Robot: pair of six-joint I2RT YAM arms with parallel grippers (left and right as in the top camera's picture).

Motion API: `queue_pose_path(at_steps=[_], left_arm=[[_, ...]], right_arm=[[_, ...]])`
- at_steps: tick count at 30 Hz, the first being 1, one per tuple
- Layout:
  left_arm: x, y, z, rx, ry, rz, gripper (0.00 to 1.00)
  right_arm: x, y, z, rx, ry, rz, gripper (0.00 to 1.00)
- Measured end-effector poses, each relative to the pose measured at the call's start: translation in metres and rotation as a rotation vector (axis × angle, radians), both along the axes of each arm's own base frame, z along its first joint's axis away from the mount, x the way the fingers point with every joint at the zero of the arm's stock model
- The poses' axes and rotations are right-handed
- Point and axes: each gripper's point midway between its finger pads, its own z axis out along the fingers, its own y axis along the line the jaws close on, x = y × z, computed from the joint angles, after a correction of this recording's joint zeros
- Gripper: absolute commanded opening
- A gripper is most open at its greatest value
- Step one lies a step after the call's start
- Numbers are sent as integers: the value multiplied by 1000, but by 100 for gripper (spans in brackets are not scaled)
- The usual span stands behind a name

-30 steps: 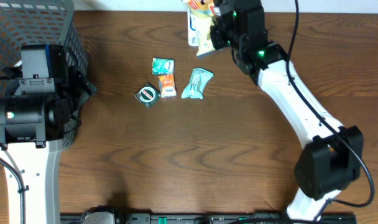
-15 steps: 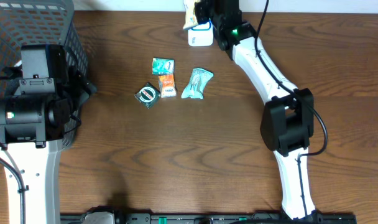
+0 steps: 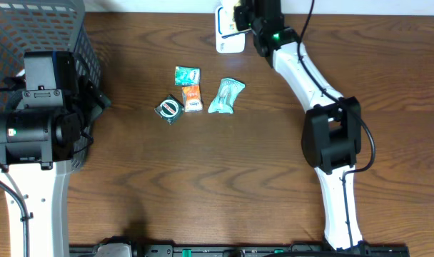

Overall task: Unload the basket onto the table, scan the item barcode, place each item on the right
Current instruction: 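Place the chip bag at the table's top right corner and release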

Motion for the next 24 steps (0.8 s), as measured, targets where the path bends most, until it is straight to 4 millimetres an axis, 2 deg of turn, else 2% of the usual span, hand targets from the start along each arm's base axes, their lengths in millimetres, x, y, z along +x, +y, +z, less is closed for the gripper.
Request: queue_pose_path(at_steps=[3, 4, 6, 7, 8, 9, 10, 11, 12, 13, 15, 16, 18, 21, 24], left_arm=[[0, 0, 0, 0, 0, 0, 98], [0, 0, 0, 0, 0, 0, 98], [0, 0, 0, 0, 0, 0, 98], [0, 0, 0, 0, 0, 0, 98], [0, 0, 0, 0, 0, 0, 98], [0, 0, 0, 0, 0, 0, 98], [0, 0, 0, 0, 0, 0, 98], [0, 0, 0, 0, 0, 0, 98], [0, 0, 0, 0, 0, 0, 97], [0, 0, 0, 0, 0, 0, 98], [0, 0, 0, 0, 0, 0, 98], [0, 0, 0, 0, 0, 0, 98], [0, 0, 0, 0, 0, 0, 97], [0, 0, 0, 0, 0, 0, 98], [0, 0, 0, 0, 0, 0, 98]], right_arm=[[3, -31, -11, -15, 50, -44, 1], [4, -60, -22, -30, 99, -89, 1], [0, -99, -37, -58, 178, -150, 1], [-4, -130, -47, -83, 231, -195, 1], [-6, -145, -51, -96, 254, -214, 1], [-16, -186, -65, -135, 331, -262, 1], [-21, -214, -71, -154, 365, -302, 1], [-28, -233, -76, -168, 398, -332, 1], [-32, -244, -79, -174, 419, -348, 1], [-38, -264, -83, -186, 448, -381, 13], [-52, -303, -90, -202, 501, -444, 41], [-58, -315, -90, -208, 519, -459, 50], [-67, -331, -91, -221, 546, -476, 52], [-79, -353, -90, -257, 581, -523, 63], [-84, -359, -85, -291, 588, -543, 62]])
